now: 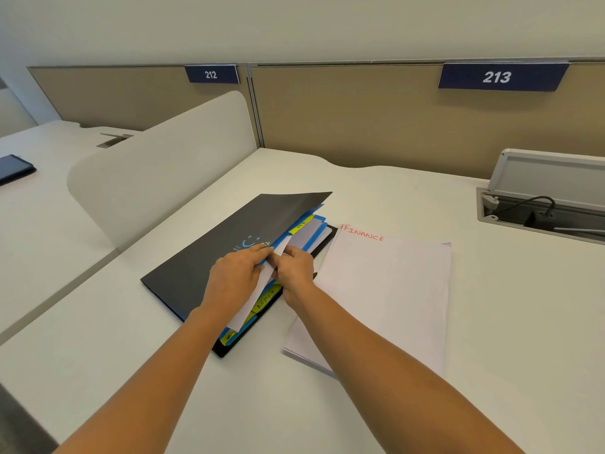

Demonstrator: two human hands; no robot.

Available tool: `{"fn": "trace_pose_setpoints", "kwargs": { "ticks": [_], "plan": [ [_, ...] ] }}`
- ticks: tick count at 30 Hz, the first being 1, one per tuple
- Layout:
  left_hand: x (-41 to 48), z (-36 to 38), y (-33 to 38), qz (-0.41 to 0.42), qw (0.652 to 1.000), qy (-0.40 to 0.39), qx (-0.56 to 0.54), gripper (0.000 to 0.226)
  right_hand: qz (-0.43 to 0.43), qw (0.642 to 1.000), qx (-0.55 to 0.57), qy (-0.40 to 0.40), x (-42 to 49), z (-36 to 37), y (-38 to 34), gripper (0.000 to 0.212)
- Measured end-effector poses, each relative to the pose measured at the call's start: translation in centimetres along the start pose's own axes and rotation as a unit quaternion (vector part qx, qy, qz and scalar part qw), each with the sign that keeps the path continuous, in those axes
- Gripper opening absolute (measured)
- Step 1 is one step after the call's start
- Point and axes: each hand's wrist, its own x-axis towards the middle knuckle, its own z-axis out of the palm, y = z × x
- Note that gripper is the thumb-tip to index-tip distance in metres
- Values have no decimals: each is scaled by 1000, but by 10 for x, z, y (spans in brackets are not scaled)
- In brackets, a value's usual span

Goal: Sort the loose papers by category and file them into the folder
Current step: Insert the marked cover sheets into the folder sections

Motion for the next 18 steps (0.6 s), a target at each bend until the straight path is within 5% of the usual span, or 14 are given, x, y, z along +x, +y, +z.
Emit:
{"fn": "trace_pose_setpoints", "kwargs": {
  "ticks": [5, 7, 13, 18],
  "plan": [
    [3, 1, -6, 32, 999, -1, -26, 38, -3, 999, 25, -35, -4, -2, 5, 18],
    [6, -2, -10, 34, 998, 19, -57, 40, -52, 995, -84, 1, -6, -6, 7, 21],
    [9, -11, -14, 19, 995, 74, -70, 39, -138, 970, -196, 31, -13, -16, 16, 65],
    [8, -11, -10, 6, 993, 82, -86, 36, -123, 975, -177, 58, -7, -12, 19, 29]
  ]
}}
